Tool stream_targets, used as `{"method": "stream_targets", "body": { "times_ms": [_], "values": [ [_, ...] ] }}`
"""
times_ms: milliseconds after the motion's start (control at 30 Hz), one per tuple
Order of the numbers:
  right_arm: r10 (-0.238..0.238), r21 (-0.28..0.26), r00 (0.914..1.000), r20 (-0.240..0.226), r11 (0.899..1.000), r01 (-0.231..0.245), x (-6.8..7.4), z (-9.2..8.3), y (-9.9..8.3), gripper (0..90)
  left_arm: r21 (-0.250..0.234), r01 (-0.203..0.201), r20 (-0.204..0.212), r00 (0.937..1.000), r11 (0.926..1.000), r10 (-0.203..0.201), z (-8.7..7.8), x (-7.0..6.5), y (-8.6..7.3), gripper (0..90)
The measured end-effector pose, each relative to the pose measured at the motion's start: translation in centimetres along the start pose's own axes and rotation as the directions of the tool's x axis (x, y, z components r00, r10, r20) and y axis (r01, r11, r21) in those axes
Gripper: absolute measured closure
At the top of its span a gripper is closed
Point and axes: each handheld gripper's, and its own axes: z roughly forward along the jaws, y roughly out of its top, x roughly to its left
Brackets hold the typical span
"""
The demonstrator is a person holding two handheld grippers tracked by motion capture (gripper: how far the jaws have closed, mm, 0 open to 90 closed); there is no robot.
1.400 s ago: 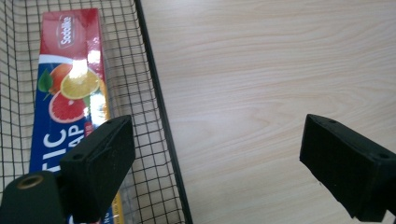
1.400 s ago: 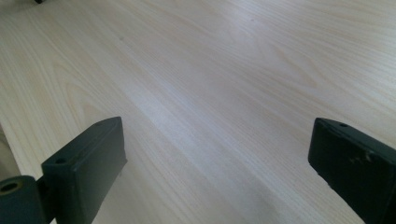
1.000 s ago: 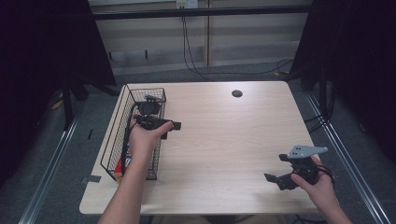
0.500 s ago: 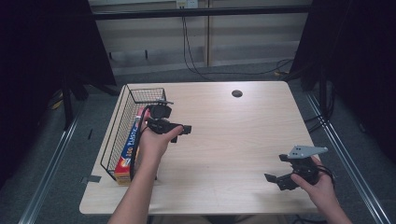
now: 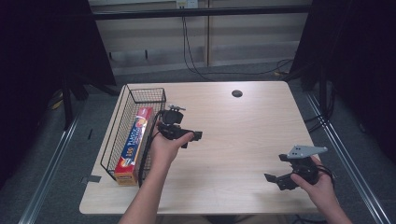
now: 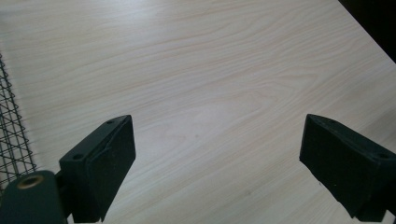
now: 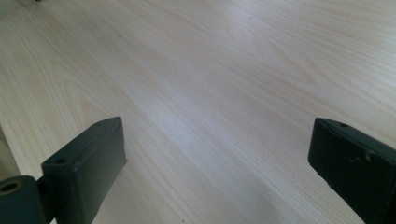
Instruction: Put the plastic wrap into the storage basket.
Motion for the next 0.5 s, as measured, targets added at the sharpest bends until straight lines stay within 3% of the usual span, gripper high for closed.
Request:
{"method": "stream_targets", "body": {
  "times_ms": [500],
  "values": [
    [-0.012, 0.010, 0.9999, 0.002, 1.000, 0.012, 0.0, 0.3, -0.1, 3.7, -0.020, -0.027, 0.040, 0.9988, 0.9994, 0.028, 2.1, -1.0, -1.6, 10.9]
  ]
}}
